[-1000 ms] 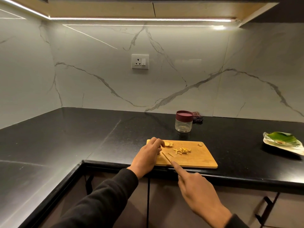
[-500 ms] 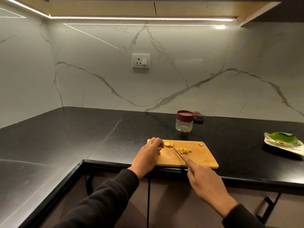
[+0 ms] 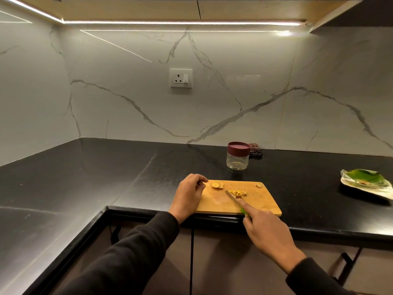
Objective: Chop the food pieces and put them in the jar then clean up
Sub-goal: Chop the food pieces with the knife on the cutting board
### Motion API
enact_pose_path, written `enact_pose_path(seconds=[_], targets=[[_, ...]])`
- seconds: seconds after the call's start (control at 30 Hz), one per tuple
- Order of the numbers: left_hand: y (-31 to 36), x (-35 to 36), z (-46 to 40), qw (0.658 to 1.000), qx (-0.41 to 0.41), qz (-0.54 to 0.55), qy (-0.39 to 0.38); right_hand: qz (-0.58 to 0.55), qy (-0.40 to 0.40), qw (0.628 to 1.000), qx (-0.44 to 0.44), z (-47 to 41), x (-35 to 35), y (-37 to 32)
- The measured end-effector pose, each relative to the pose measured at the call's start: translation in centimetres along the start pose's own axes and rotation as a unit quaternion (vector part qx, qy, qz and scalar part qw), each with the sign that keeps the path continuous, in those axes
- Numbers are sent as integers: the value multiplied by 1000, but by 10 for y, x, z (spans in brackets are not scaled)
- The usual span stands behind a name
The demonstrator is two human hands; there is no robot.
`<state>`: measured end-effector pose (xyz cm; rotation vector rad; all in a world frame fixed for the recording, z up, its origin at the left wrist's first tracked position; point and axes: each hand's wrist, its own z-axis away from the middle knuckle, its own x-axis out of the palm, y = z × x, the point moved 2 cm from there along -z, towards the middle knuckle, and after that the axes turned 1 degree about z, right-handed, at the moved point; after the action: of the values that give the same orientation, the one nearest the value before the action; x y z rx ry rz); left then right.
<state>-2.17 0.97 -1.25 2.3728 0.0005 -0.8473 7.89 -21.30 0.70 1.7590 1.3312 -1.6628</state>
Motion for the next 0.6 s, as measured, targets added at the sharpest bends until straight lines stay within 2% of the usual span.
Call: enact_pose_path(seconds=[0.17,0.4,0.6], targets=[[3,7,-18,996,-61,-38,-43,-7,-2,1000,-4,-1,1,1],[14,23,-31,988,-37,-104,-108,-3,4,1000,-4,-2,3,2],[14,32,-32,989,-32,-112,-96,-19,2,1000,-4,-2,3,3]])
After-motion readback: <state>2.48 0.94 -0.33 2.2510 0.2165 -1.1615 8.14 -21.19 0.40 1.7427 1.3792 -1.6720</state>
